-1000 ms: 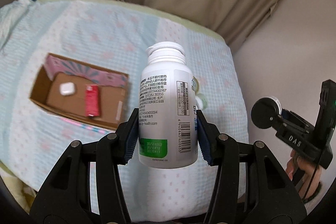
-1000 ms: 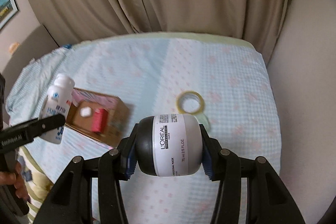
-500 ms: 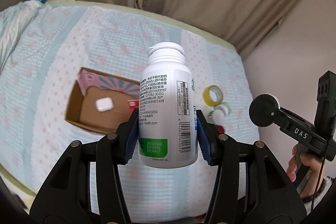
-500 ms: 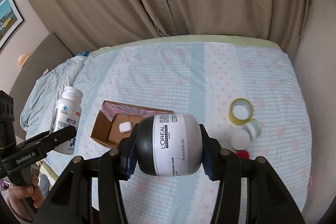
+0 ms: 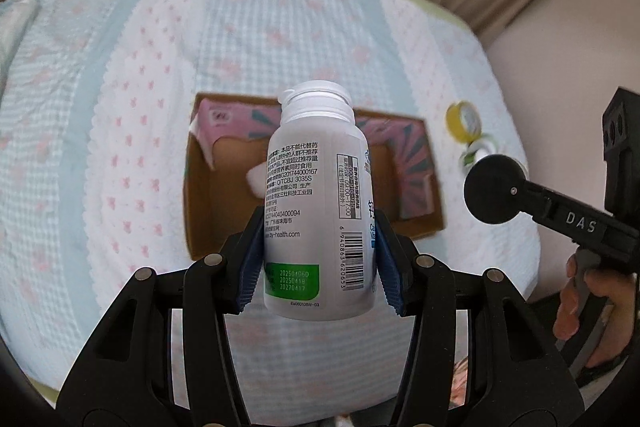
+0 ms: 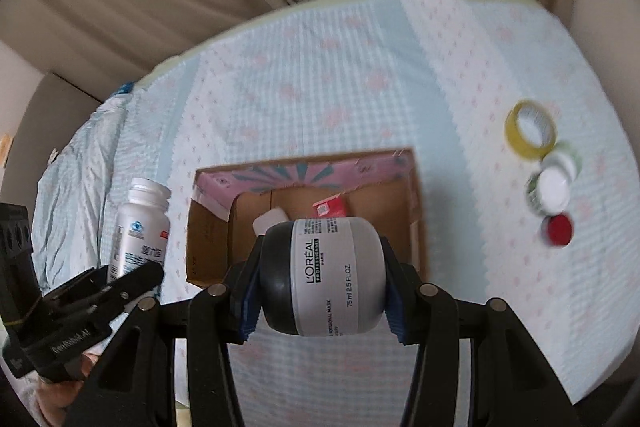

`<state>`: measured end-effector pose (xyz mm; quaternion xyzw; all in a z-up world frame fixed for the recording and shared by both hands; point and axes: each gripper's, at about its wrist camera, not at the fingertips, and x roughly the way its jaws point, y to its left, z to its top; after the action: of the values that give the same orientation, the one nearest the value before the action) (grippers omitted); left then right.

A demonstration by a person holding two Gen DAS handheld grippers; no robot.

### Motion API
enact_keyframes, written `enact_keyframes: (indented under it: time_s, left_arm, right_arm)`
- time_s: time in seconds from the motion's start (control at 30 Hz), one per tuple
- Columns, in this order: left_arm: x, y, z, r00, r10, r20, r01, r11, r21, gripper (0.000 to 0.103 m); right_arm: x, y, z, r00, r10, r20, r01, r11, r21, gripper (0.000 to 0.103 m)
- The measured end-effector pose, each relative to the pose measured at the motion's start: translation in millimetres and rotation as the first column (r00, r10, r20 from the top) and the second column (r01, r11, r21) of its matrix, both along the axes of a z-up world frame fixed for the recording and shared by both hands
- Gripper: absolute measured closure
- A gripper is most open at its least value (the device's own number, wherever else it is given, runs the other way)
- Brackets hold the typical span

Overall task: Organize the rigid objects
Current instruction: 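Carry the pill bottle and L'Oreal jar over the cardboard box with both tools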

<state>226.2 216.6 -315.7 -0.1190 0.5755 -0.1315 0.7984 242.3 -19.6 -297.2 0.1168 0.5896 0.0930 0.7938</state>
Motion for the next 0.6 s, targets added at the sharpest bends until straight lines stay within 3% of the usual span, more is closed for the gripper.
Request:
enact_keyframes:
  time_s: [0.4,0.6]
  left_arm:
    - [41,20,-102,0.995,0.0,-0.099,0.002,1.0,0.028,0.056]
    - [60,21,-130,0.988,-0.003,-0.153,0.011,0.999,0.048,0.056]
  right_arm:
    - [16,59,-99,0.987,0.09,-0.132,-0.088,0.996,0.019,0.056]
    - [22,74,-136,0.971,0.189,-0.149,-0.192,0.981,-0.01,0.056]
